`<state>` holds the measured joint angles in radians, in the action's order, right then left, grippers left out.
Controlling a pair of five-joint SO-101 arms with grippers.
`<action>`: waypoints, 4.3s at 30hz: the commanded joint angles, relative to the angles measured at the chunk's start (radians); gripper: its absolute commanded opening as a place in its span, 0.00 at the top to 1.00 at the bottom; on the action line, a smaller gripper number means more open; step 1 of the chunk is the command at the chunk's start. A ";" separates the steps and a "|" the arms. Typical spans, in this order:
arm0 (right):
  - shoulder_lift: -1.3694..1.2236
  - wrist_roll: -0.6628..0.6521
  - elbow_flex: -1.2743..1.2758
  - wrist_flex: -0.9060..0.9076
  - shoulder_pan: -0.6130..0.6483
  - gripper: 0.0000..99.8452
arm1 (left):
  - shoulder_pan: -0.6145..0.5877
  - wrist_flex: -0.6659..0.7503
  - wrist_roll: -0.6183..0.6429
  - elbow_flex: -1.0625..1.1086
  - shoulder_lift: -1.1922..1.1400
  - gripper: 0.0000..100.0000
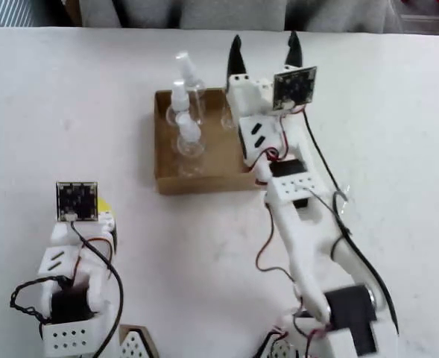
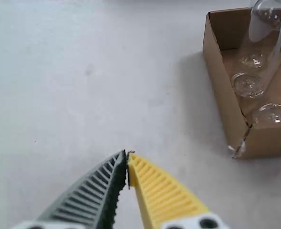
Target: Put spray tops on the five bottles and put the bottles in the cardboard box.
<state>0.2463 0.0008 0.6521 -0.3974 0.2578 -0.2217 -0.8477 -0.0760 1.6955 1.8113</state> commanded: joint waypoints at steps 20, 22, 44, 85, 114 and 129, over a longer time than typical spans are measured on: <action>0.484 -0.014 0.095 0.995 -0.344 0.79 | -0.010 0.000 -0.012 -0.002 -0.002 0.98; 0.484 -0.014 0.153 0.921 -0.338 0.86 | -0.010 0.000 -0.012 -0.002 -0.002 0.98; -0.239 -0.005 -0.318 0.978 -0.226 0.94 | -0.010 0.003 -0.012 -0.002 -0.002 0.98; -0.624 0.089 -0.727 1.376 -0.099 0.94 | 0.013 0.003 -0.012 -0.002 -0.004 0.98; -0.794 0.221 -0.773 1.196 -0.143 0.84 | 0.010 -0.002 -0.012 -0.002 -0.004 0.98; -0.754 0.219 -0.772 1.354 -0.113 0.85 | 0.010 -0.002 -0.012 -0.002 -0.004 0.98</action>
<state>-0.5531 0.2156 -0.1043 0.9221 0.1243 -0.2217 -0.8477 -0.0760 1.6955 1.8113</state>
